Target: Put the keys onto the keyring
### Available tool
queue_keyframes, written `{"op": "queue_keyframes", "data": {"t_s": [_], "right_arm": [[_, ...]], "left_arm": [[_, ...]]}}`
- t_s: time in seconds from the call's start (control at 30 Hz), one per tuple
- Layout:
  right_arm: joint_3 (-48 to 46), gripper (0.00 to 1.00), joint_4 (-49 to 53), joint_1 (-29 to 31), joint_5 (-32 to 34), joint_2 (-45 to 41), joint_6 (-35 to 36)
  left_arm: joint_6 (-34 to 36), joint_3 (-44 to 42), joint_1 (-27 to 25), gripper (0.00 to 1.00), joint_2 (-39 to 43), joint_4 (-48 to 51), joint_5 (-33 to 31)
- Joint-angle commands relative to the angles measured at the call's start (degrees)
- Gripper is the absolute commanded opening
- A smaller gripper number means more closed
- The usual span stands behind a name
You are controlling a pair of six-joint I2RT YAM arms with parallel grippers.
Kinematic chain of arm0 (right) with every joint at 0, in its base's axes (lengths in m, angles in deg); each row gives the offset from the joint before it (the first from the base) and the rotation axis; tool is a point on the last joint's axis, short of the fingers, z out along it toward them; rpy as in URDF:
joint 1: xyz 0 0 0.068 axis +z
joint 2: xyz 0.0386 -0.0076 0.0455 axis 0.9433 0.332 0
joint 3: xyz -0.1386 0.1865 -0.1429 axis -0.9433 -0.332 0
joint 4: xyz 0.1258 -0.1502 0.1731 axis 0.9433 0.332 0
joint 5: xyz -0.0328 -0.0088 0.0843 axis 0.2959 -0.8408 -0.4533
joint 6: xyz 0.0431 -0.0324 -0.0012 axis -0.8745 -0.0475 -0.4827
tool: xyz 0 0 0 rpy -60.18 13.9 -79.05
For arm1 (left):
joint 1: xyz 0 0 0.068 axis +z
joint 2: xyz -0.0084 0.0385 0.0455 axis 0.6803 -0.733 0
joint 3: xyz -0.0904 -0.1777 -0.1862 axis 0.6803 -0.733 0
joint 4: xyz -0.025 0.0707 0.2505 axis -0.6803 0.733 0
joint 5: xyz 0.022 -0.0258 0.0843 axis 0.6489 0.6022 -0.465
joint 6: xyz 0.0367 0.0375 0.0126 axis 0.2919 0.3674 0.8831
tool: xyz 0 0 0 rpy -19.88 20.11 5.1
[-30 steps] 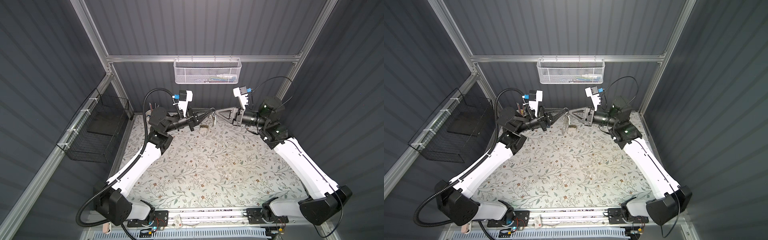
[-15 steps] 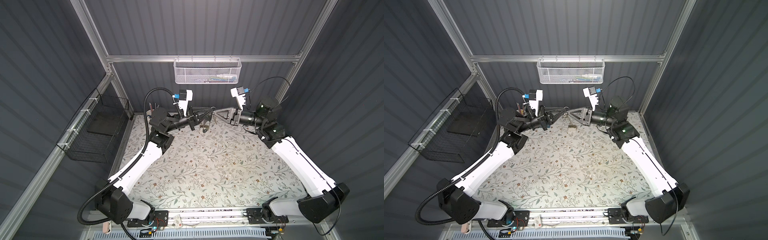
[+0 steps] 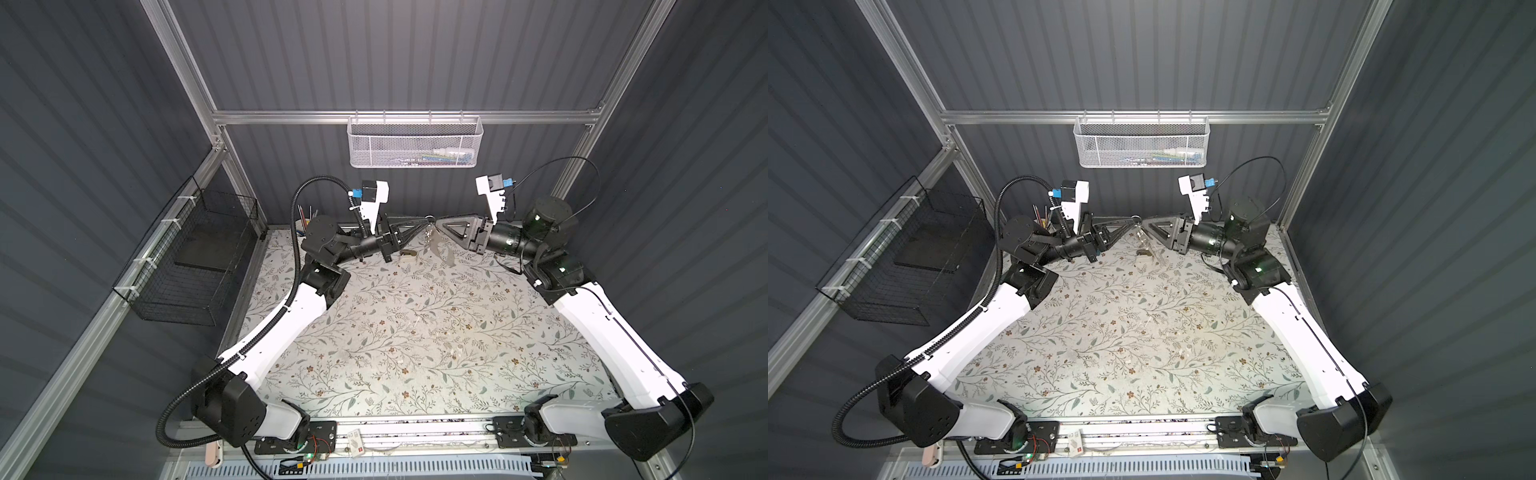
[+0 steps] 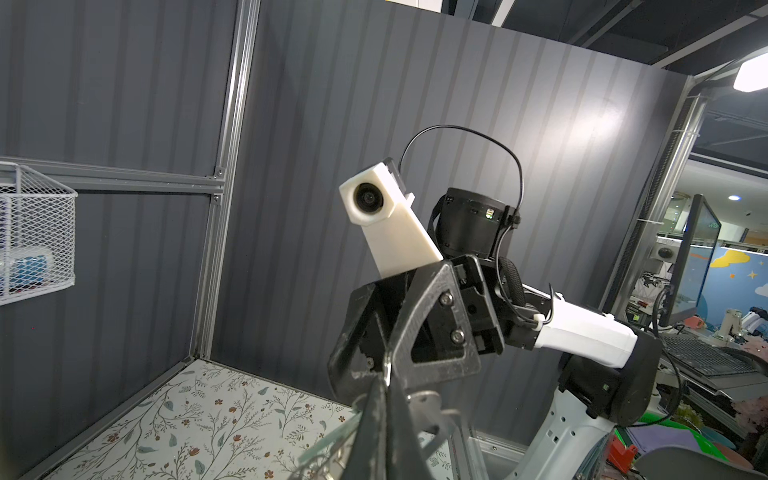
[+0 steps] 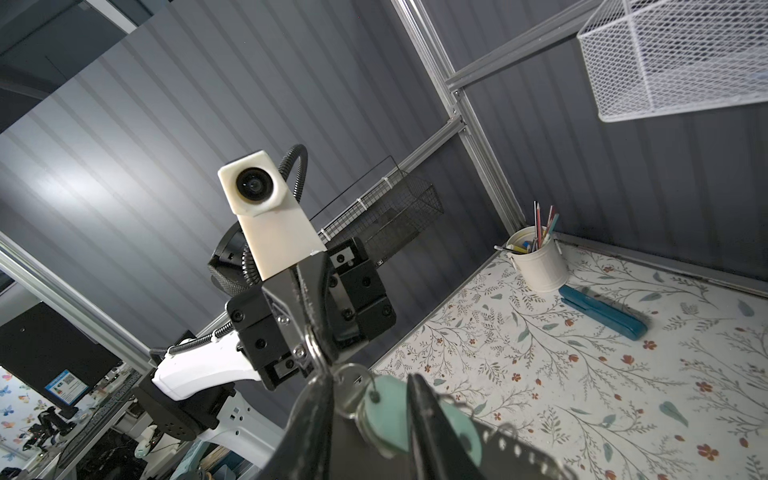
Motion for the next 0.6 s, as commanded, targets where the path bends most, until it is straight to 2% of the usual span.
{"op": "queue_keyframes", "data": {"t_s": [0.0,0.3,0.57], "right_arm": [[1.52,0.32,0.02,0.53,0.82,-0.18,2.28],[4.58,0.3,2.64,2.64,0.9,1.81,5.31],[5.02,0.15,3.96,2.99,1.52,1.73,6.49]], "left_arm": [[-0.56,1.68,-0.36,0.0,0.05,-1.61,0.45],[-0.8,1.62,-0.36,0.0,0.19,-1.35,0.78],[-0.87,1.83,-0.36,0.0,0.01,-1.17,0.95]]}}
